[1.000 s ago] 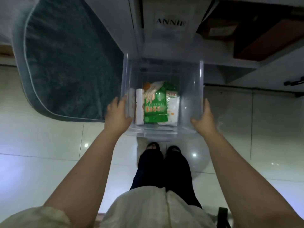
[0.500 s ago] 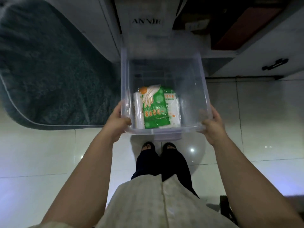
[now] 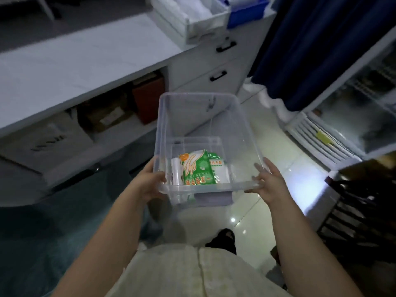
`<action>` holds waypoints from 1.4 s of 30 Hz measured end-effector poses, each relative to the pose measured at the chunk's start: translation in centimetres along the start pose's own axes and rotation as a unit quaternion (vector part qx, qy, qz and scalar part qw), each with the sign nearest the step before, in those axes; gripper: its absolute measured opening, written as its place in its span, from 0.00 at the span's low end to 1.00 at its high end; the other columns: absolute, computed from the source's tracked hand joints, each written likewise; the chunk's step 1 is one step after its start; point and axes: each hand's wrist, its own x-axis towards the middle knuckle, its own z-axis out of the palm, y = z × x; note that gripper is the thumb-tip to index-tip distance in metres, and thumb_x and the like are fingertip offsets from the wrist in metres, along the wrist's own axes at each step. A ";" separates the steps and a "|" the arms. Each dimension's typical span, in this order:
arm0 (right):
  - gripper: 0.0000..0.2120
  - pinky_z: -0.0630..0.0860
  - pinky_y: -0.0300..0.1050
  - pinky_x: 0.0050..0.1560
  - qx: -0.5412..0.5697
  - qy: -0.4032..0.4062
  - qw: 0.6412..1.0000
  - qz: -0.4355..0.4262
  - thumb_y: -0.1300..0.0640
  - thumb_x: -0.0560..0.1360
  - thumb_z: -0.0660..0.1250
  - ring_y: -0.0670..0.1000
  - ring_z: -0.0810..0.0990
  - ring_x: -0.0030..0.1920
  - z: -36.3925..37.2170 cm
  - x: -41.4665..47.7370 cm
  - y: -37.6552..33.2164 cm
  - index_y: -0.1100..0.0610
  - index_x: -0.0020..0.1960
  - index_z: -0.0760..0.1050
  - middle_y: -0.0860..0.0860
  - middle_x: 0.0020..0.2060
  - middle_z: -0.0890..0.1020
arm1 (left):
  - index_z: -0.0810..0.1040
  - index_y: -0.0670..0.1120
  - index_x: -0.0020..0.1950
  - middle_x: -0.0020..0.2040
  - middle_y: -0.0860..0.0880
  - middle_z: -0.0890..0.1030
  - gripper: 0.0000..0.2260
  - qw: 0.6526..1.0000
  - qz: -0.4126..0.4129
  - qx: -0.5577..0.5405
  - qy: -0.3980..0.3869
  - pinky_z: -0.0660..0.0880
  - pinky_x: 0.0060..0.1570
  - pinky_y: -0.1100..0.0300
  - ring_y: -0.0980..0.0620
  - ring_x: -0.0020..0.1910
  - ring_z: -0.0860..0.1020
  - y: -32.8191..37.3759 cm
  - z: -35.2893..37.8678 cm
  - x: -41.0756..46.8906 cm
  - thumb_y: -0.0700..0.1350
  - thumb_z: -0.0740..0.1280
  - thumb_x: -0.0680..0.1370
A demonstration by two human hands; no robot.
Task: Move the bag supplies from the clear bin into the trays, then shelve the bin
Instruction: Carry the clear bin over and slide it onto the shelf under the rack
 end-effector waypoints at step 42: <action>0.31 0.79 0.55 0.51 0.159 0.059 0.965 -0.198 0.74 0.75 0.58 0.50 0.78 0.52 -13.7 62.3 -64.9 0.48 0.71 0.66 0.52 0.66 0.74 | 0.70 0.68 0.66 0.67 0.46 0.74 0.30 0.972 0.218 -0.031 -0.081 0.80 0.38 0.44 0.43 0.48 0.83 52.7 61.3 58.3 0.35 0.67 0.75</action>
